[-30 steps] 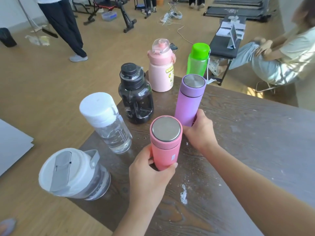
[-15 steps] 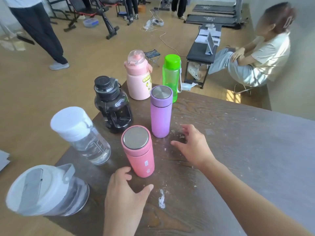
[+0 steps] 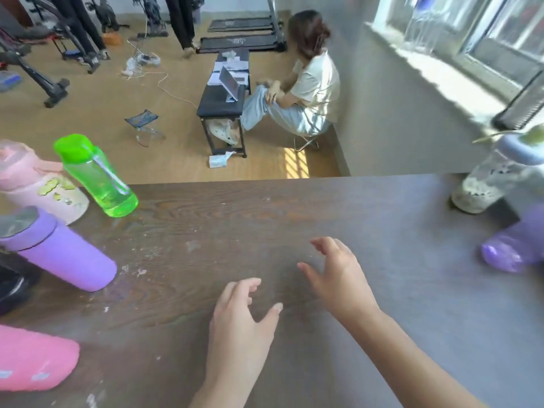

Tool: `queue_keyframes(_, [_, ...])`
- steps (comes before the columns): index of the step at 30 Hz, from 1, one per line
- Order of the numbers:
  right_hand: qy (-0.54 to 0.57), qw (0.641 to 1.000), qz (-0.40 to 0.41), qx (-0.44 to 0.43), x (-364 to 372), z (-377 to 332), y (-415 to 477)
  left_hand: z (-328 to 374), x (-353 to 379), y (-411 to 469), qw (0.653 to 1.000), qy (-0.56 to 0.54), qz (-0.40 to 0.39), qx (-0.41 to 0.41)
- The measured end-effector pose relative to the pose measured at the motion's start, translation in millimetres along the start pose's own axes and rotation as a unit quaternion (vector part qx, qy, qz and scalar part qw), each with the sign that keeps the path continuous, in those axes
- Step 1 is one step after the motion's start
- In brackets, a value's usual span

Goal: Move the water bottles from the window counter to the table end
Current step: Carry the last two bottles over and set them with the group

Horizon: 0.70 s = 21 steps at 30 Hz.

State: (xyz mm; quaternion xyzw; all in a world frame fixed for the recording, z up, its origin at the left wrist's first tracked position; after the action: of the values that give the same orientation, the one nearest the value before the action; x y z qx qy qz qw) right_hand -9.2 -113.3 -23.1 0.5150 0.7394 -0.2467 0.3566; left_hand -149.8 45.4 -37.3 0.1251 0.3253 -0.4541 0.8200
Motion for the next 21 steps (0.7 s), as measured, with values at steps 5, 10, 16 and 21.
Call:
queue_keyframes(5, [-0.023,0.994,0.07,0.076,-80.0,97.3,-16.9,108.6,105.0,23.5,0.993,0.034,-0.082,0.079])
queue_keyframes(10, [-0.056,0.969,0.136,0.198,-146.0,197.7,-46.7,204.6,209.0,44.1,0.975,0.056,-0.15,0.153])
queue_keyframes(16, [-0.083,0.927,0.225,0.29,-199.3,280.5,-64.1,291.2,302.6,81.4,0.96,0.099,-0.178,0.194])
queue_keyframes(21, [-0.036,0.934,0.241,0.26,-217.5,308.7,-43.8,332.3,351.2,94.9,0.957,0.118,-0.183,0.194])
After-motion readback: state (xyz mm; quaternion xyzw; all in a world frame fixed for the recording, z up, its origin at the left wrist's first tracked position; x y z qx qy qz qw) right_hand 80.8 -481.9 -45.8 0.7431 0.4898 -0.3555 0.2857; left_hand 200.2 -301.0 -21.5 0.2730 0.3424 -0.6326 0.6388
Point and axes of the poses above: each hand's wrist, its own y-axis towards the middle knuckle, its own x-axis out of the palm, z = x × y, the point moved 8 cm from there along y, towards the middle knuckle, and after that the axes turned 2 degrees about -z, right-handed, at the moved point
